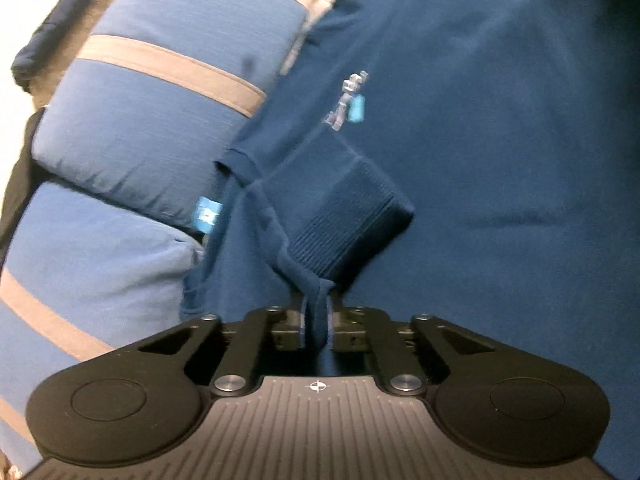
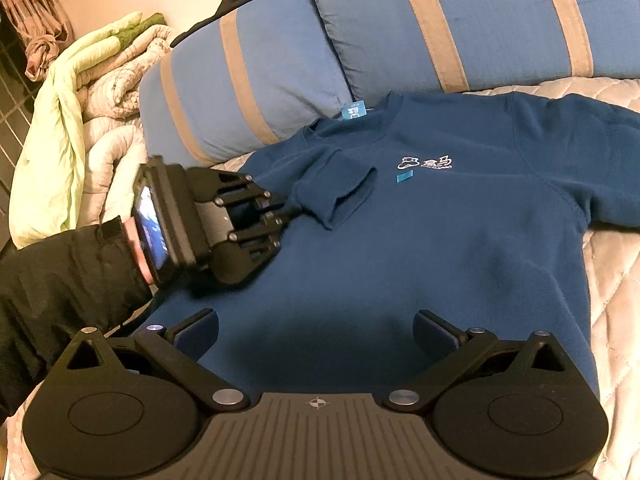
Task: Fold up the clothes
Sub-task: 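Pull the sleeve outward from the body with the left tool, then open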
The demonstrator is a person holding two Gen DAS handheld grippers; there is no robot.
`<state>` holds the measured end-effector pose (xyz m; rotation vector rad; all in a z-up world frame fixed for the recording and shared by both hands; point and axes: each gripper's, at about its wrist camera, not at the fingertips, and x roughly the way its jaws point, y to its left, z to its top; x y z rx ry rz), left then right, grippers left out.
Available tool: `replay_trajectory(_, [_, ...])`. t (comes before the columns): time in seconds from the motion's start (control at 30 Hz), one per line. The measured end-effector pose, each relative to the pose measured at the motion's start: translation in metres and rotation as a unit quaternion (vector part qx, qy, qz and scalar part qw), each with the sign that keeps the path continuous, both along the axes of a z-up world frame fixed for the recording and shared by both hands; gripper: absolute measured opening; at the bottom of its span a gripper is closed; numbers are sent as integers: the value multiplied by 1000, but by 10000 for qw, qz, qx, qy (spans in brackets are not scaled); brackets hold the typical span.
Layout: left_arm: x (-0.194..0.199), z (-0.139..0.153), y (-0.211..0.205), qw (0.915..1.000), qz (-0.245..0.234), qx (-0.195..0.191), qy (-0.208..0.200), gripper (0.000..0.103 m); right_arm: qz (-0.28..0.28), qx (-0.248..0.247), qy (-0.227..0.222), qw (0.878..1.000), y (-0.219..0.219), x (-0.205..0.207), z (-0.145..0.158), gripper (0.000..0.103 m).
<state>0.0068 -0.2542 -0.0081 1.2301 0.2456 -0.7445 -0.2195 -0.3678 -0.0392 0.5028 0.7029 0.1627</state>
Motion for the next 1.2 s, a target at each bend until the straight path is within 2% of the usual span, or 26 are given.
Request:
replay_trajectory(0.07, [-1,7,1,9999,34,-163,-20,8,-1,-7,11,10000,0,0,0,103])
replay_trajectory(0.17, [0,40,11,9956,274,-887,83,7,-8,-30,30,10000,1,1,0,103])
replay_trajectory(0.23, [0,67,23,9893,448,-1382,120,7,-7,-60,42,10000,2,2,0,103])
replay_trajectory(0.4, [-2,137,69,9632,969,-2496,247,7,18,-133,55,9999,4,1,0,103])
replay_trajectory(0.57, [2,189,128,9376,1507,-3133,117,7,70,-148,93,9998,3,3,0,103])
replay_trajectory(0.73, [7,224,201,9129,2199,-3437,-139,7,108,-149,121,9998,3,3,0,103])
replay_trajectory(0.97, [-6,243,298,8769,3130,-3576,-723,7,140,-146,173,9996,4,3,0,103])
replay_trajectory(1.1, [-20,236,356,8524,3712,-3568,-913,7,137,-146,170,9997,5,2,0,103])
replay_trajectory(1.2, [-30,211,397,8254,4266,-3592,-876,7,123,-150,165,9997,5,1,1,103])
